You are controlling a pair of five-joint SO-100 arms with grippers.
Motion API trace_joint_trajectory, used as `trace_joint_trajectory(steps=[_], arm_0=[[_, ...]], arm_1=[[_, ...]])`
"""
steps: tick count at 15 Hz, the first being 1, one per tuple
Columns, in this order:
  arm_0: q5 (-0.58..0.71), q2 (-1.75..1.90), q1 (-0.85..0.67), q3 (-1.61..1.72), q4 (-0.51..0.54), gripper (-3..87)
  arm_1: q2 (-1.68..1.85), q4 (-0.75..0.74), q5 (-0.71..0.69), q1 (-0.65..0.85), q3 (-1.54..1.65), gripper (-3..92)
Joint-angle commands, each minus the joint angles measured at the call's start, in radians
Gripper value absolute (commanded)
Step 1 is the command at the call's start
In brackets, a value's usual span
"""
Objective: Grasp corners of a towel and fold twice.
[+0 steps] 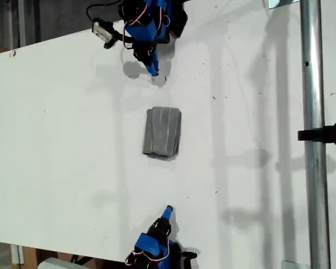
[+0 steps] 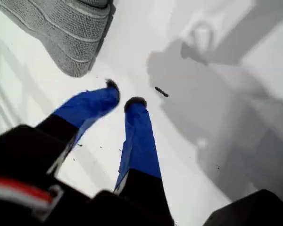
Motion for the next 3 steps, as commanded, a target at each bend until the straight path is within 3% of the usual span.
trace_joint_trajectory(steps=[1,3], arm_0=[[0.006,-0.005,0.009,-0.002,0.0,-2.4],[0.006,-0.005,0.011,-0.002,0.0,-2.4]], arm_1=[[0.003,0.009,0.005,-0.037,-0.008,8.6],[0.003,0.009,-0.006,-0.064,-0.008,8.7]])
